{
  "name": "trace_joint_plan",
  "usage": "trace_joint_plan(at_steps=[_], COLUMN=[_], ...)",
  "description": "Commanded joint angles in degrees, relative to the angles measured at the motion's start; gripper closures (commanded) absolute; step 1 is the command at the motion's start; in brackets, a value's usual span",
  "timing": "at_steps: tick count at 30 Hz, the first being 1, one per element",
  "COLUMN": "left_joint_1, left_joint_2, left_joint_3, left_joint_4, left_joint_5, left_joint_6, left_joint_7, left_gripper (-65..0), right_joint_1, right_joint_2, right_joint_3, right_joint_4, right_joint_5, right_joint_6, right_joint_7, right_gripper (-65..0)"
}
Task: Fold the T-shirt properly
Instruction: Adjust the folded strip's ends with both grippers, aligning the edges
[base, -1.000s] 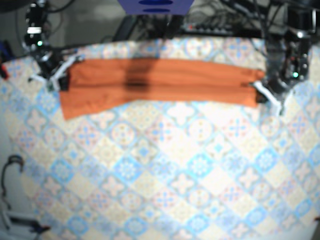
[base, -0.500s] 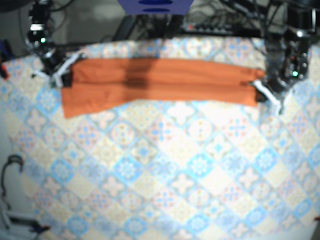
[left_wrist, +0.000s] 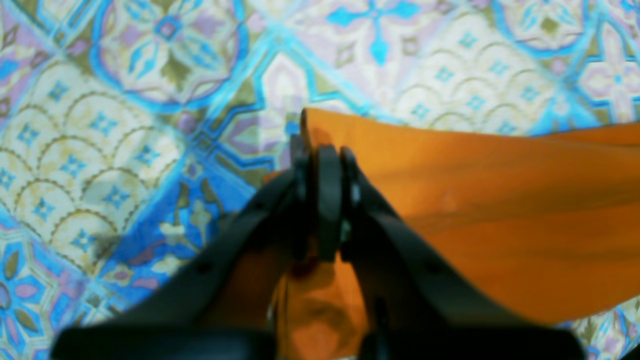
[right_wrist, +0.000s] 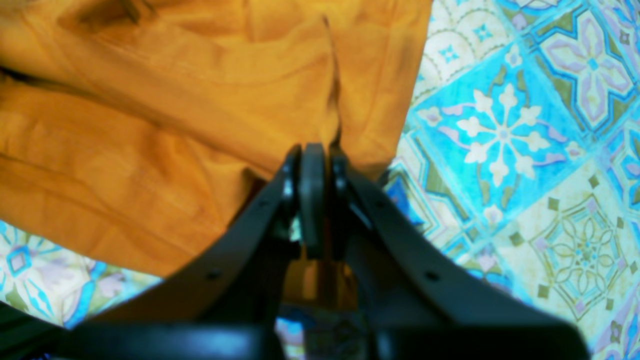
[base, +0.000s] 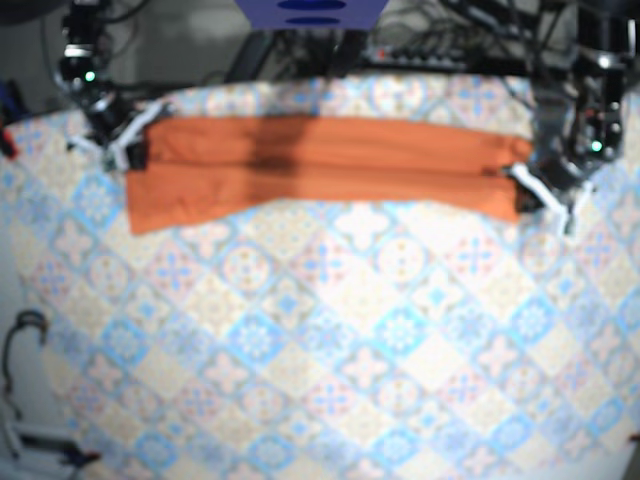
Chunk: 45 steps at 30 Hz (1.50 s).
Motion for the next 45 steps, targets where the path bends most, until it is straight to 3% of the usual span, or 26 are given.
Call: trace_joint_plan(at_steps=[1, 14, 22, 28, 35, 45], left_joint_1=[0.4, 3.7, 3.4, 3.6, 3.6, 3.4], left_joint_2=[-1.2, -0.8, 1.8, 2.1, 2.1, 2.1], left_joint_3=[-1.4, -2.7, -2.7, -2.5, -2.5, -2.4], left_joint_4=[1.9, 3.2, 0.7, -0.3, -0.5, -4.2], left_joint_5=[-0.2, -0.1, 3.4, 4.3, 4.3, 4.2], left_joint_6=[-0.1, 0.1, 0.1, 0.1, 0.1, 0.1], left_joint_7=[-1.0, -0.9, -1.0, -1.0, -1.0, -1.0], left_gripper=[0.0, 0.0, 0.0, 0.0, 0.0, -15.9], right_joint_1=[0.0, 0.0, 0.0, 0.0, 0.0, 0.0], right_joint_2=[0.7, -0.2, -0.9, -0.9, -1.0, -1.0], right_joint_3=[0.6, 1.1, 3.1, 2.9, 2.9, 3.3], right_joint_4=[1.0, 1.1, 0.4, 0.2, -0.5, -0.9], right_joint_5=[0.5, 0.5, 0.5, 0.5, 0.5, 0.6], right_joint_6=[-0.3, -0.3, -0.3, -0.3, -0.3, -0.3], right_joint_7=[1.3, 1.2, 1.2, 1.3, 1.3, 1.4], right_gripper=[0.0, 0.0, -0.1, -9.4, -15.4, -24.1])
